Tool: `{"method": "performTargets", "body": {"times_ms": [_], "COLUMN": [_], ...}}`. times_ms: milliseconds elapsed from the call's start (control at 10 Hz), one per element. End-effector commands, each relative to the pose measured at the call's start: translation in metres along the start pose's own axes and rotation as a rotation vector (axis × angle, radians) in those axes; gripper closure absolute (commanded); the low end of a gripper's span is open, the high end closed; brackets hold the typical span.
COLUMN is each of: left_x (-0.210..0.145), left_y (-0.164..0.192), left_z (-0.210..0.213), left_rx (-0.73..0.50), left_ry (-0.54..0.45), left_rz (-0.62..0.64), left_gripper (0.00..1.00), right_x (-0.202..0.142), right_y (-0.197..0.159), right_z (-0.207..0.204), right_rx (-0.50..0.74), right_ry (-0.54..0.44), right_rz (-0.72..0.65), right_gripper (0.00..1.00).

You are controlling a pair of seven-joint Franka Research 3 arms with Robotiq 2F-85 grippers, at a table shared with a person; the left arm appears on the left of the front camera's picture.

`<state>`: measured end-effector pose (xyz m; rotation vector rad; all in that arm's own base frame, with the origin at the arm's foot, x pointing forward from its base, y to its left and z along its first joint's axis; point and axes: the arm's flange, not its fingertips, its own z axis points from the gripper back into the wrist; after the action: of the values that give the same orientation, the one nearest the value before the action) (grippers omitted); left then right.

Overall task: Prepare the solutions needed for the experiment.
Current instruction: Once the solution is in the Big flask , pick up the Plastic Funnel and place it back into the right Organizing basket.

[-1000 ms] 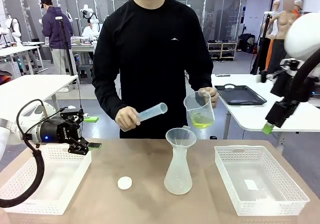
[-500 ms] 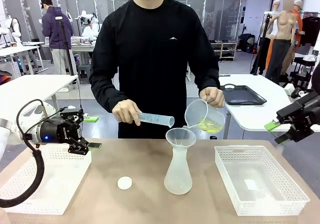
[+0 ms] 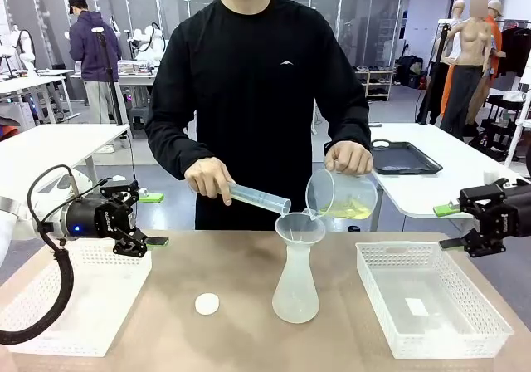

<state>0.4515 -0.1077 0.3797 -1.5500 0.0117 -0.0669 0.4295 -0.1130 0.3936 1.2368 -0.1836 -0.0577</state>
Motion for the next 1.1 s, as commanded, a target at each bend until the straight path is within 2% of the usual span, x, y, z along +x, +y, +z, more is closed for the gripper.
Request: {"method": "performTargets", "body": {"times_ms": [0,200,300,600,1000], "left_x": [0.0,0.0,0.0,0.0,0.0], "left_y": [-0.002,-0.002,-0.002,-0.002,-0.002], "left_z": [0.0,0.0,0.0,0.0,0.0], "left_rx": [-0.006,-0.006,-0.006,-0.006,-0.006], "left_ry": [0.005,0.005,0.005,0.005,0.005], "left_rz": [0.005,0.005,0.005,0.005,0.005], "left_gripper": [0.0,0.0,0.0,0.0,0.0], "right_x": [-0.009,-0.016,-0.017,-0.012,-0.004], "right_y": [-0.004,-0.01,-0.014,-0.026,-0.031], "right_z": [-0.004,-0.01,-0.012,-0.02,-0.029], "right_rx": [0.065,0.097,0.169,0.274,0.316], "right_ry": [-0.03,-0.018,0.015,0.034,0.029], "right_rz": [-0.028,-0.072,-0.11,-0.16,-0.116], "right_gripper": [0.08,0.08,0.08,0.08,0.08]}}
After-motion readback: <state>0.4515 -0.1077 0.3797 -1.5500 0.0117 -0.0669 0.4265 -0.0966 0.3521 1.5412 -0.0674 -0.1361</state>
